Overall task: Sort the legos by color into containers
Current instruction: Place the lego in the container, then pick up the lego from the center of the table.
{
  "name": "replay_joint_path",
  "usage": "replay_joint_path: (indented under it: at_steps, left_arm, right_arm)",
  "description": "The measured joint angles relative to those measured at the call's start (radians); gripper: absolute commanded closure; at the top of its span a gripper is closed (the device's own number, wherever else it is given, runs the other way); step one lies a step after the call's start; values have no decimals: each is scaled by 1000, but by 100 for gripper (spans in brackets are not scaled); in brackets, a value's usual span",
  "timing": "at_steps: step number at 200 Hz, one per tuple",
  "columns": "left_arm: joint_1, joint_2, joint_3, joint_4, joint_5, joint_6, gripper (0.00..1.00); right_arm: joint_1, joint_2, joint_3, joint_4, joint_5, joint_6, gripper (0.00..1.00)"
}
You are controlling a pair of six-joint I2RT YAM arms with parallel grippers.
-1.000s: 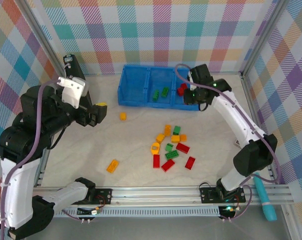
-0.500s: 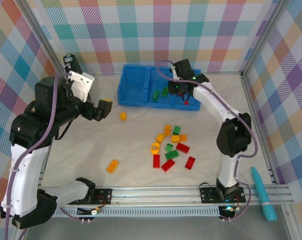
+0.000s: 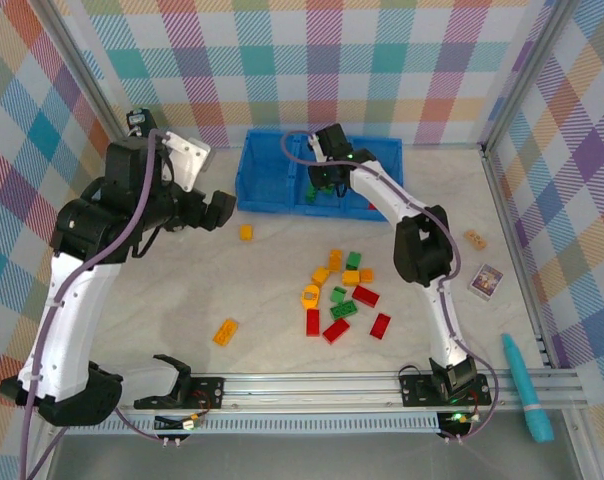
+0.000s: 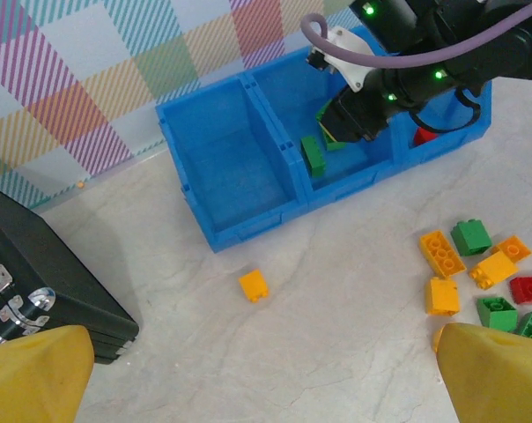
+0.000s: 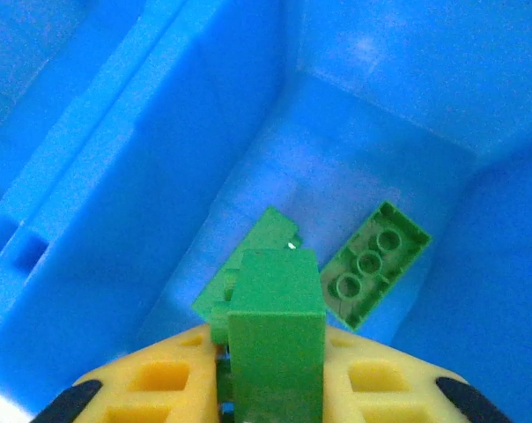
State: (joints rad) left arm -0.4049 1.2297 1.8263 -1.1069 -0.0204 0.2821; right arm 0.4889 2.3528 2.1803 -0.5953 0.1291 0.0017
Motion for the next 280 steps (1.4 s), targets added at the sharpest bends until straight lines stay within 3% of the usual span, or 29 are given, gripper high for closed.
replay_joint_path:
  at_steps: [45,92,141,192,233,280]
  left_arm:
    - [0,21,4,-1,-13,3,0]
    - [0,47,4,-1,-18,3,0]
    - [0,46,-1,7,-18,3,0]
    - [0,23,-45,37,-9,2,0]
    - [0,-16,-75,60,6,1,0]
    - [0,-73,-98,67,11,-1,0]
  right_arm:
    - [3,24,10,1,-2,-18,50]
    - [8,-4,-47,17,-14,-18,47]
    - [9,-310,-342,1,-34,36,45]
    - [9,-647,-718,4,-14,235,44]
    - [9,-671,-952,2,-30,397,42]
    - [9,-611,-974,39,-43,490,35]
